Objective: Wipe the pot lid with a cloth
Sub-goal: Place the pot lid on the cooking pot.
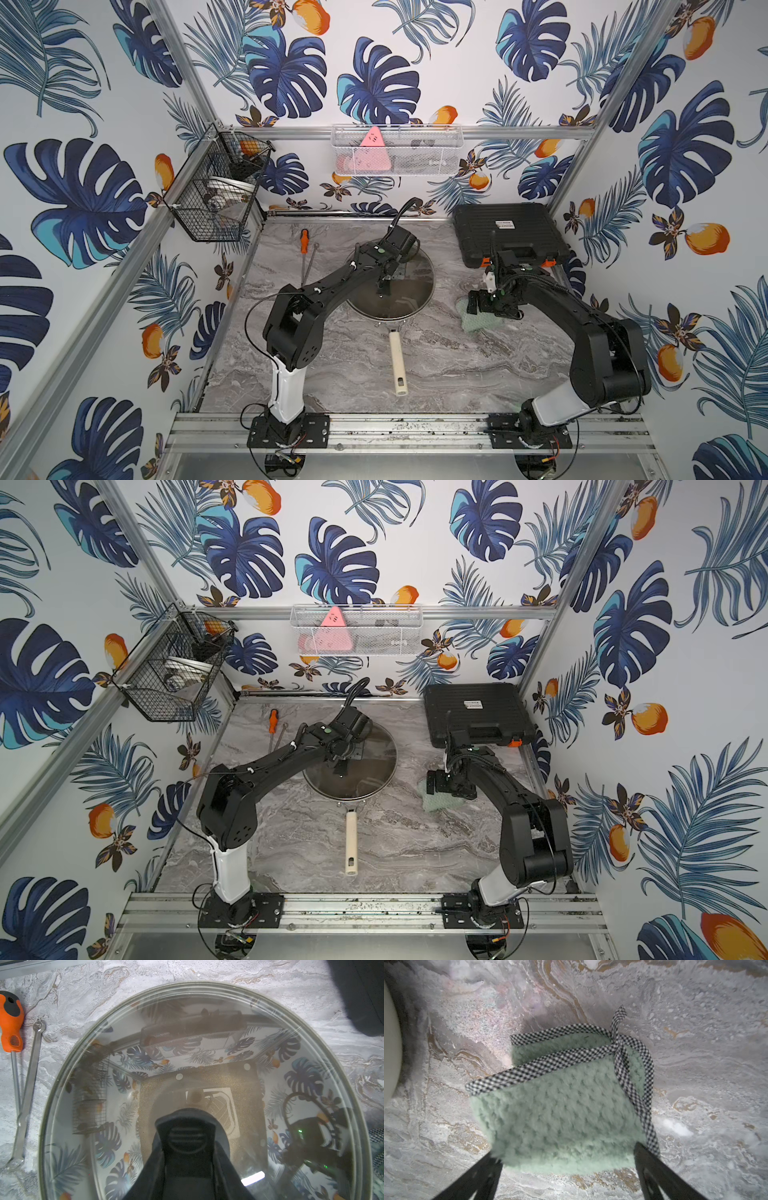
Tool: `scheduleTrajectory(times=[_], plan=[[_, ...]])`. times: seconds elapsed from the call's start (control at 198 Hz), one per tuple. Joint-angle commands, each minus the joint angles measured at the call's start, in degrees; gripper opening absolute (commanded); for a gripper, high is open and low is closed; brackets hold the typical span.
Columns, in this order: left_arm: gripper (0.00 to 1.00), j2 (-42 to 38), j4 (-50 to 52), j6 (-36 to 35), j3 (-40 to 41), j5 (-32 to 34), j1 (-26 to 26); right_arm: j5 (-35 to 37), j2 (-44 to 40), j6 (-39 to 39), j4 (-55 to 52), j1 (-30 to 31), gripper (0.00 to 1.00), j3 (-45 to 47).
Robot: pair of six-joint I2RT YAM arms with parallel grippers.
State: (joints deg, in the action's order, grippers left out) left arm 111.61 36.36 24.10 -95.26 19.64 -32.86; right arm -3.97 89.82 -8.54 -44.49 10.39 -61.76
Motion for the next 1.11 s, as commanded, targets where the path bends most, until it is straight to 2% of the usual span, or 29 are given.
scheduleTrajectory(times=[0.0, 0.303, 0.469, 0.943, 1.104], plan=[[0.0, -0.8, -3.1, 1.3, -0.3, 1.7, 0.2, -0.5, -0.1, 0.0, 0.1, 0.0, 1.0, -0.2], [0.0, -0.1, -2.5, 1.4, -0.4, 0.3, 0.1, -0.6, -0.3, 0.0, 0.1, 0.0, 1.0, 0.1], [0.21, -0.5, -2.1, 1.0, -0.5, 0.2, 0.1, -0.8, 0.1, 0.1, 0.2, 0.0, 1.0, 0.1], [0.2, -2.0, -1.2, 0.4, -1.1, 0.6, 0.0, -1.0, -0.1, 0.0, 0.3, 0.0, 1.0, 0.2], [0.31, -0.9, -0.4, 0.0, -2.4, 0.2, -0.4, -1.0, 0.0, 0.2, 0.2, 0.0, 1.0, 0.1]])
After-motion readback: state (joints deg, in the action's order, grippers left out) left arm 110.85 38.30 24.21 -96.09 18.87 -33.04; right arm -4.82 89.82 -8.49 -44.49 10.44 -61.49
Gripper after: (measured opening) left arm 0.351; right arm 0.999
